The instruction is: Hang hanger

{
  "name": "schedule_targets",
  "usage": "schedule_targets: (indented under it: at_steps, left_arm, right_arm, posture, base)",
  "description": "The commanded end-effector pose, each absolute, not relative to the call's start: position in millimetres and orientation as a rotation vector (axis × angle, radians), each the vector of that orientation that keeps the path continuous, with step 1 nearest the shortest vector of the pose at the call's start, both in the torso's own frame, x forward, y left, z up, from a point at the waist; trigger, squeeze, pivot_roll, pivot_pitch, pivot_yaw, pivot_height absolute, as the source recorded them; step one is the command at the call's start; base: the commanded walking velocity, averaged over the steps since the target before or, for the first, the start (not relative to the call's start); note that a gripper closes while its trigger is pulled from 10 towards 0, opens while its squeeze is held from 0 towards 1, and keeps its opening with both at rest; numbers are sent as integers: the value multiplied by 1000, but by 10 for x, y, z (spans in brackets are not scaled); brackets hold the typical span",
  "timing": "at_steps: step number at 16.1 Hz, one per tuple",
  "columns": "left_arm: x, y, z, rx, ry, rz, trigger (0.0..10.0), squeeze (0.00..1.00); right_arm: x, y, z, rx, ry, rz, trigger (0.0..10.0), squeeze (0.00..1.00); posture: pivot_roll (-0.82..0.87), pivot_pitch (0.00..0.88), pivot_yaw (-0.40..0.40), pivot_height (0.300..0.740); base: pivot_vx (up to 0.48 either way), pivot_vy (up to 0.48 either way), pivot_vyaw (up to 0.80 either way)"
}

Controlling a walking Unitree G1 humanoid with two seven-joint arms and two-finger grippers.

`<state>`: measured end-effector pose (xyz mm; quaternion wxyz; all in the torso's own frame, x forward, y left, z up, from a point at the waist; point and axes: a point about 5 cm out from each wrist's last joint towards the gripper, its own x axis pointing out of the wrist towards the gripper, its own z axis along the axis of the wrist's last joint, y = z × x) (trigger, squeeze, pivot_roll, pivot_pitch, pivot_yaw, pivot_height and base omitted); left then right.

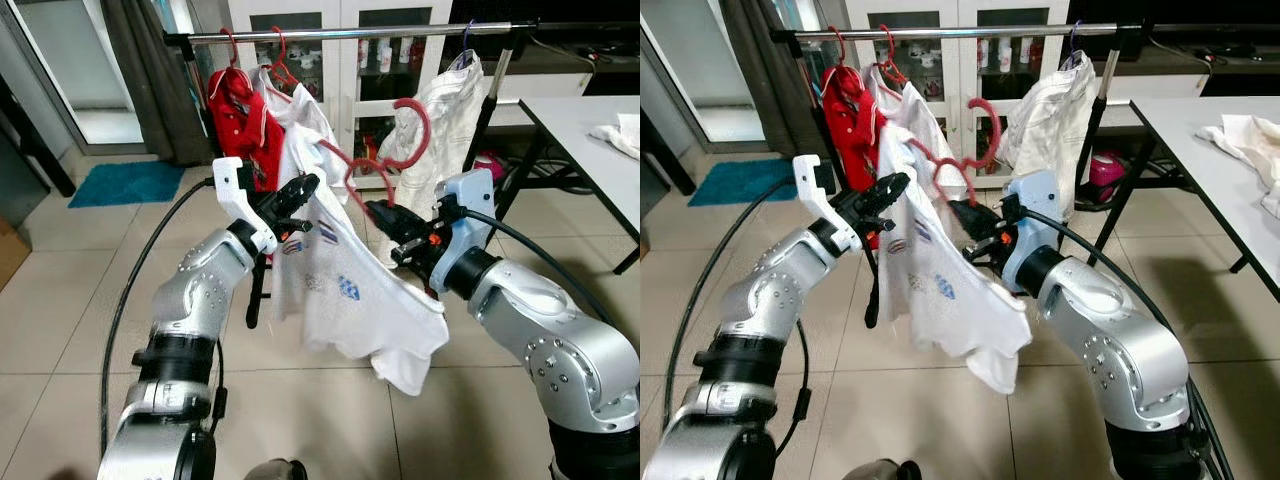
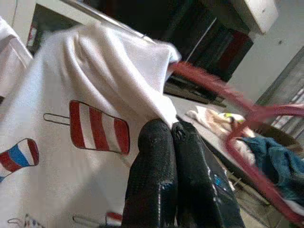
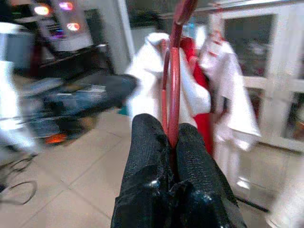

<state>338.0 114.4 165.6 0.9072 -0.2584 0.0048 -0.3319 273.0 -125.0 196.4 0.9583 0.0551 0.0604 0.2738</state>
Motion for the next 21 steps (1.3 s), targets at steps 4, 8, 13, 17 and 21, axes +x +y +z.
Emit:
schedule_targets:
  at_steps: [4,8,13,17,21]
  left_arm:
    - [3237,1061,1726,-551,-3,-721,0,0]
    - [3083,1142,1782,-422,3,-707,0,0]
    - [2914,1143,1603,-336,131,-690,0,0]
    - [2927,1030,1443,-240,180,-662,0,0]
    - [3016,942,1651,-365,57,-681,0,0]
  right_arm:
    - [2786,-1368,1927,70,152,449,10000,0]
    - [2897,-1783,1747,-5,219,75,10000,0]
    - [2909,-1871,1693,-106,214,-15,10000,0]
    - [2915,-1581,1822,-16,134,159,10000,0]
    - [2873,-1427,1852,-41,97,275,10000,0]
  posture:
    - [-124,0,129,740]
    - [-121,0,129,740]
    - [-116,0,125,740]
    - [-114,0,116,740]
    - [-119,0,117,740]
  base:
    - [0,0,0]
    - [0,0,0]
    - [0,0,0]
    - [0,0,0]
    - [0,0,0]
